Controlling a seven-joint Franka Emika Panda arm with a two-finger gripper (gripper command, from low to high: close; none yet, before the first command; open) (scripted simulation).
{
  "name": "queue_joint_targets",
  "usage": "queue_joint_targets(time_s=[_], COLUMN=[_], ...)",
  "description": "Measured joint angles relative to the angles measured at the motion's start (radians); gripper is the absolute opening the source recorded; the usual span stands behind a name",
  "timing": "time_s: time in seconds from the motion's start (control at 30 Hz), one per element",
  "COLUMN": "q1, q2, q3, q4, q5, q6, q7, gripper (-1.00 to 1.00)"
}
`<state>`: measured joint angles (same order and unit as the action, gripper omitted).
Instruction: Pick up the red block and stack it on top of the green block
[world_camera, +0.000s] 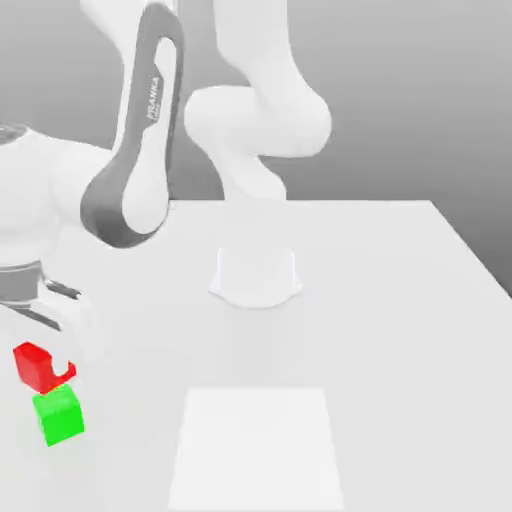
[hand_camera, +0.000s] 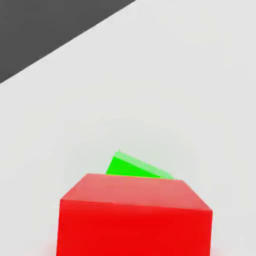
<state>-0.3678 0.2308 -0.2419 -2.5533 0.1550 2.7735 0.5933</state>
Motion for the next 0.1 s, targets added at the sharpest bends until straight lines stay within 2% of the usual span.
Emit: queue_joint_targets(time_s=[0.1], q1=[0.0], q2=[0.0], q3=[0.0], q4=[0.0], q5=[0.0], q6=[0.0], q7=[0.0], gripper=[1.0])
